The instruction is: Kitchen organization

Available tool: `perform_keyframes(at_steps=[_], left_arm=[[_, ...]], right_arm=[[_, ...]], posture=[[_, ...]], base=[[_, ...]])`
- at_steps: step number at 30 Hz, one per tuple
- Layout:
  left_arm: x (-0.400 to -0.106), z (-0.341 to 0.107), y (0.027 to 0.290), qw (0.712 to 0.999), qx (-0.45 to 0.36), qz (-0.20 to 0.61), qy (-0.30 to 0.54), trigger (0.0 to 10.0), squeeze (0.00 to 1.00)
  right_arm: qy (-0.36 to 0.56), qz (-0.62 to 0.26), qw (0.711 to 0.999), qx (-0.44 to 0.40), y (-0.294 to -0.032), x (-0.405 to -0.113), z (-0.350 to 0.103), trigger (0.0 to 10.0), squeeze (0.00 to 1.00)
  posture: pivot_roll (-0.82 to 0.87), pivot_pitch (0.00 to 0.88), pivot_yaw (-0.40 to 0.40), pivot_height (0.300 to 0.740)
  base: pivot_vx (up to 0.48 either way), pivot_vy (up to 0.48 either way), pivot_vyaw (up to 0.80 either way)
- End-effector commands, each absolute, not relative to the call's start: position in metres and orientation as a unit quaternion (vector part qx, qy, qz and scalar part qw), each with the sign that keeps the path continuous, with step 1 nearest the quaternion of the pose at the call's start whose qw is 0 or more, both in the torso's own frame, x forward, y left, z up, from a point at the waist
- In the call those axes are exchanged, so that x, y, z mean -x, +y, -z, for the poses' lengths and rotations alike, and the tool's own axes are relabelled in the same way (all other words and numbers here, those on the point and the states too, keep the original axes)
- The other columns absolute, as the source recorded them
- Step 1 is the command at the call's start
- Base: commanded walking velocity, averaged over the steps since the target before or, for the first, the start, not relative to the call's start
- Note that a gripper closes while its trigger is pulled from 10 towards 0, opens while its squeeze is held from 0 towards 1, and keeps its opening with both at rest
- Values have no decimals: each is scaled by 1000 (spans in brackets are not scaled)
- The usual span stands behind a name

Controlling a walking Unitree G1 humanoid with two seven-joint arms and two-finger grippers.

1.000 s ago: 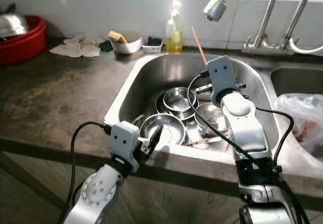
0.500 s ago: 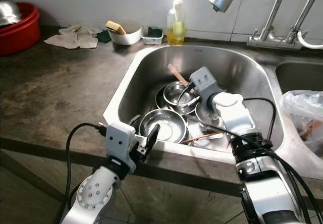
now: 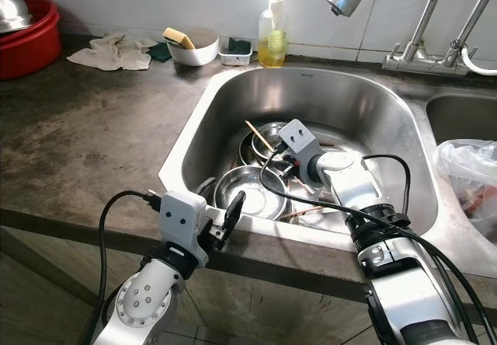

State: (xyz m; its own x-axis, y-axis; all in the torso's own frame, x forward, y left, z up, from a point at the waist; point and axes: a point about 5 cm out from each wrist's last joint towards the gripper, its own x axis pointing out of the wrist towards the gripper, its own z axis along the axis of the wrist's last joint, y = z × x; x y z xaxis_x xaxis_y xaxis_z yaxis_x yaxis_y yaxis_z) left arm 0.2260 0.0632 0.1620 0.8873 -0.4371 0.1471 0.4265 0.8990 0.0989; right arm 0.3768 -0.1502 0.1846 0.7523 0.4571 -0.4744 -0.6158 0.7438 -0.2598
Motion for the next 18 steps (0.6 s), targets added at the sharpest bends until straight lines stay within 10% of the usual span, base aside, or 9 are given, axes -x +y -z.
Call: perform_keyframes(at_steps=[1,12,13,18], left_arm=[[-224,-161,62,971,-34,223,-76,10000,0],[-227,-161,63,971,-37,221,-79,10000,0],[-228,-161,63,971,-38,220,-80,10000,0],[-231,-162,65,972,-40,217,-83,10000,0]], right_arm=[[181,-303,913,203,-149,-377,-191,10000,1000],[145,-281,928,199,-150,-378,-200,10000,1000],[128,-273,932,199,-151,-378,-204,10000,0],[64,-234,953,182,-154,-376,-224,10000,0]], posture=[[217,159,-51,740],[218,140,-51,740],[221,132,-51,740],[219,130,-46,740]], base=[[0,0,0],[0,0,0],[0,0,0],[0,0,0]])
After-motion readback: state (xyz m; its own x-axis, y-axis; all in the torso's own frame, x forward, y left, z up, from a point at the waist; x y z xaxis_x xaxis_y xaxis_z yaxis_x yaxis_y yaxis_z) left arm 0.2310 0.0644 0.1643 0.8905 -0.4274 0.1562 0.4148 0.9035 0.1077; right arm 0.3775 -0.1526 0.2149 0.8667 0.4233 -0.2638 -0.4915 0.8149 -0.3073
